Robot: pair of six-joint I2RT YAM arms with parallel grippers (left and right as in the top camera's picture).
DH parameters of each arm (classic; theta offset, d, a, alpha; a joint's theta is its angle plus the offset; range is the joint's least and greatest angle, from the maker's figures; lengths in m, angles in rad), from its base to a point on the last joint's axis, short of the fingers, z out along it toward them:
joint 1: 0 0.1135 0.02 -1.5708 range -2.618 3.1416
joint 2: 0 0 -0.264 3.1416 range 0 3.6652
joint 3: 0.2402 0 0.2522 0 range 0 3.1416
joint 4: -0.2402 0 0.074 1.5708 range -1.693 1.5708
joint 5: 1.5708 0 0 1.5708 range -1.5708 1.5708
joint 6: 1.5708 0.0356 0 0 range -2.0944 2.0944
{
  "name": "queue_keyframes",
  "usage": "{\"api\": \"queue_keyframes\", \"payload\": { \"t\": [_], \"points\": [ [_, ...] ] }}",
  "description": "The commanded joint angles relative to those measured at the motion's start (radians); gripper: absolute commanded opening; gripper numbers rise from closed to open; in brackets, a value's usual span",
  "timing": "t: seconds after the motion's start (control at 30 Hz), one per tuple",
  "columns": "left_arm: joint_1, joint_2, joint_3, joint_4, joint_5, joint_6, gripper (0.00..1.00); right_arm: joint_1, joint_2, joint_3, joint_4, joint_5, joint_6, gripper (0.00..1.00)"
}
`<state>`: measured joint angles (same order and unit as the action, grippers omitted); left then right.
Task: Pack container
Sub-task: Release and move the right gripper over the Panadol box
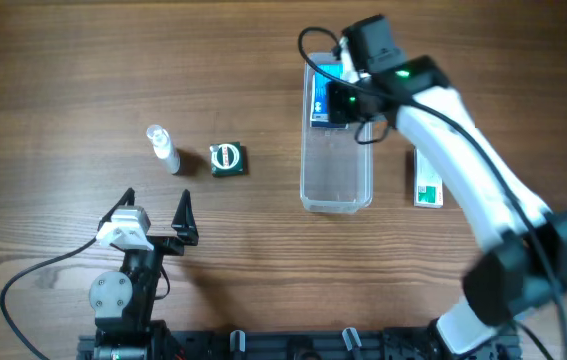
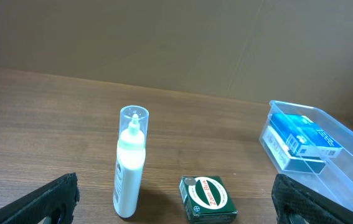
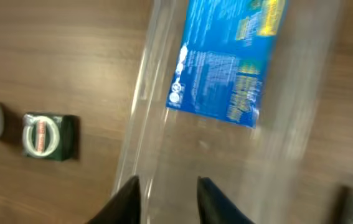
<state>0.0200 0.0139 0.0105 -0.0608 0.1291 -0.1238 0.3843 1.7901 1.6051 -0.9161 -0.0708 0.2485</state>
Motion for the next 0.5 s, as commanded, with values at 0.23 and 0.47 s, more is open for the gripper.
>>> {"api": "queue_keyframes", "payload": {
  "t": [0.23, 0.47],
  "points": [
    [0.007, -0.006, -0.005, -0.004, 0.005, 0.015, 1.00, -0.202, -0.195, -0.002, -0.388, 0.220, -0.139, 0.77],
    [0.007, -0.006, -0.005, -0.004, 0.004, 0.015, 1.00, -0.320, -0.169, -0.176, -0.330, 0.077, -0.364, 0.99]
  ]
}}
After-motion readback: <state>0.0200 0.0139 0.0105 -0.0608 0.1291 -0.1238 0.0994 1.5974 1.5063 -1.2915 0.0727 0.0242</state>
